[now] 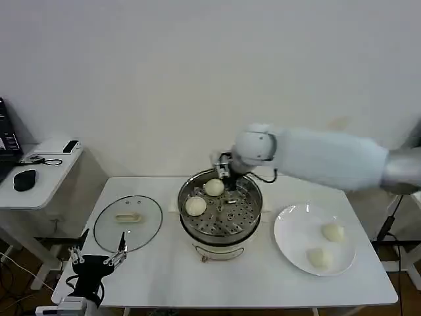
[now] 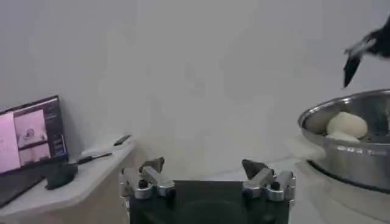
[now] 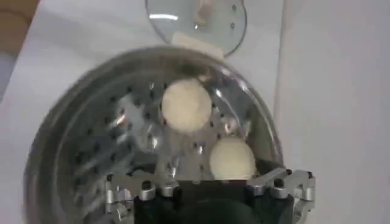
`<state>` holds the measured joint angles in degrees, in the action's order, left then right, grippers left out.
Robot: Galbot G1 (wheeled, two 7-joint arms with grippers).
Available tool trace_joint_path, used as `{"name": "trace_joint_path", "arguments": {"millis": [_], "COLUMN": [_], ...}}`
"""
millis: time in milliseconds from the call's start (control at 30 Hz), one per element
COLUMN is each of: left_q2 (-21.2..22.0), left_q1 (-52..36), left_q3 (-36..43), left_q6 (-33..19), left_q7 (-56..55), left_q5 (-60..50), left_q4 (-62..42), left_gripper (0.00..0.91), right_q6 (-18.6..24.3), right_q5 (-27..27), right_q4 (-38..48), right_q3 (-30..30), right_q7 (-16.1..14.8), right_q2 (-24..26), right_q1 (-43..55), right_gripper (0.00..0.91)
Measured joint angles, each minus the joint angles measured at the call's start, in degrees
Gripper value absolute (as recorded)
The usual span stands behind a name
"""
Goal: Take steamed baozi put them in steamer then cover it.
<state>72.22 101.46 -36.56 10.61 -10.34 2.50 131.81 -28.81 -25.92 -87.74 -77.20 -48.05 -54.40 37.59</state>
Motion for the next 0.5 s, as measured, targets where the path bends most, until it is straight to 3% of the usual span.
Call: {"name": "trace_joint_path", "arguments": {"millis": [300,500], "left_q2": [0.12,0.02], "left_q1": [-0.46,-0.77], "left_q3": [1.23,1.54], "left_q6": [-0.05,0.04], "left_q7": [-0.04,-0.05], "left_q5": [-0.84,-1.17], "left_q4": [-0.70,-1.05], "left_gripper": [0.907,0.907], "right_q6": [5.95,9.06], "right_q5": [8.17,14.54], "right_q4": [-6.53,-8.60], "right_q3": [1.29,7.07], "right_q7": [-4.46,-6.01], "right_q2": [15.75,24.90], "right_q1": [-1.11,-8.88], "right_gripper": [0.907,0.907]}}
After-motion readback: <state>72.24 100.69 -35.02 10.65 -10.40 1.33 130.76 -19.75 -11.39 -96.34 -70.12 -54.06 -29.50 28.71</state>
